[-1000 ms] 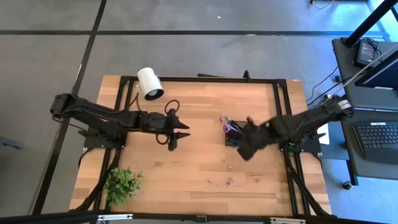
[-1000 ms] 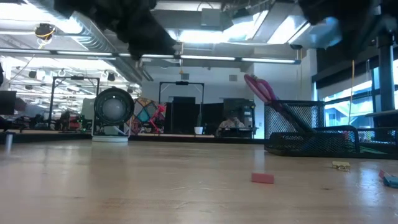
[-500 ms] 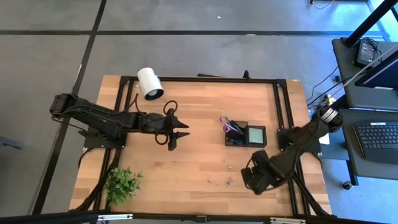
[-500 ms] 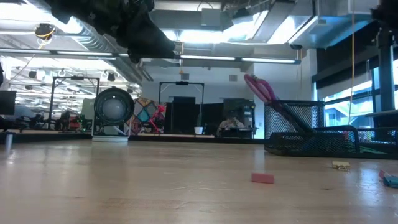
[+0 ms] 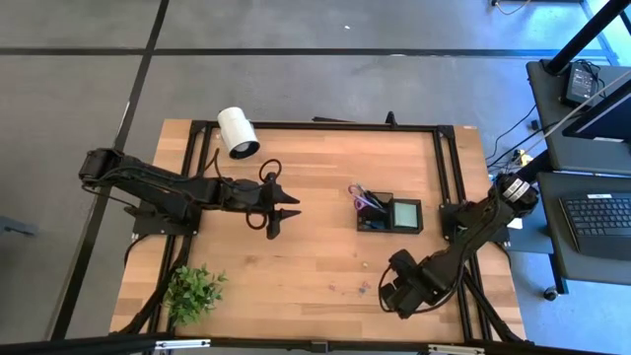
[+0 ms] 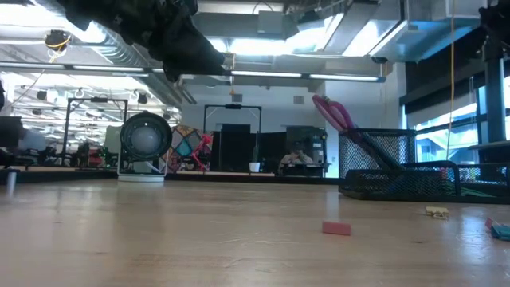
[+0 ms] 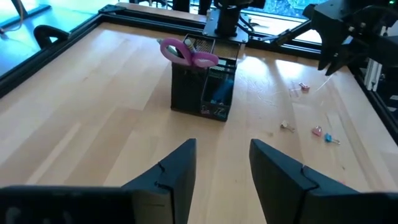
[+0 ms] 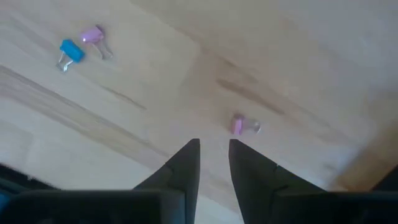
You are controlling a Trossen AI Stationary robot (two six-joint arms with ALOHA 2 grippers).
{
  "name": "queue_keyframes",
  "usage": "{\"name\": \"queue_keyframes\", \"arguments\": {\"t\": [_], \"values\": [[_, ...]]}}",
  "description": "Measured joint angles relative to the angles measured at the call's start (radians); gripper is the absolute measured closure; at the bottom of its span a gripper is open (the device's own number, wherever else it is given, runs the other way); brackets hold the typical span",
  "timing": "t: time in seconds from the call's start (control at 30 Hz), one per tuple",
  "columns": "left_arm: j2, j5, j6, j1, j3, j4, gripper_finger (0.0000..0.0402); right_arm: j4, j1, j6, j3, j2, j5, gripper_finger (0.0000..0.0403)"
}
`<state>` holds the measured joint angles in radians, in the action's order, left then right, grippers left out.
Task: Pick and place office supplies into organizer
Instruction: Put the pink binder clip into the black desk organizer
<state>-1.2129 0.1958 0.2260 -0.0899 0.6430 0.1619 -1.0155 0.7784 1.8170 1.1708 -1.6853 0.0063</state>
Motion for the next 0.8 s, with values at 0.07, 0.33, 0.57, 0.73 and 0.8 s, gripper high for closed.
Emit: {"name": "queue_keyframes", "arguments": {"t": [0.07,0.33,0.57,0.73,0.8], "values": [[0.0,0.0,0.0,-0.002,0.0,0.0,0.0259,0.004,0.0,0.007,0.0,0.0,-0.025,0.0313],[0.0,0.0,0.0,-0.002,0.0,0.0,0.0258,0.0,-0.004,0.061,0.0,-0.001,-0.105,0.0293],[0.0,0.0,0.0,-0.002,0.0,0.0,0.0258,-0.043,-0.004,0.054,0.0,-0.001,-0.108,0.02],[0.0,0.0,0.0,-0.002,0.0,0.0,0.0258,-0.044,-0.004,-0.153,0.0,-0.001,-0.105,0.0158],[0.0,0.0,0.0,-0.002,0.0,-0.001,0.0258,-0.043,-0.004,-0.218,0.0,-0.001,-0.105,0.0152]]}}
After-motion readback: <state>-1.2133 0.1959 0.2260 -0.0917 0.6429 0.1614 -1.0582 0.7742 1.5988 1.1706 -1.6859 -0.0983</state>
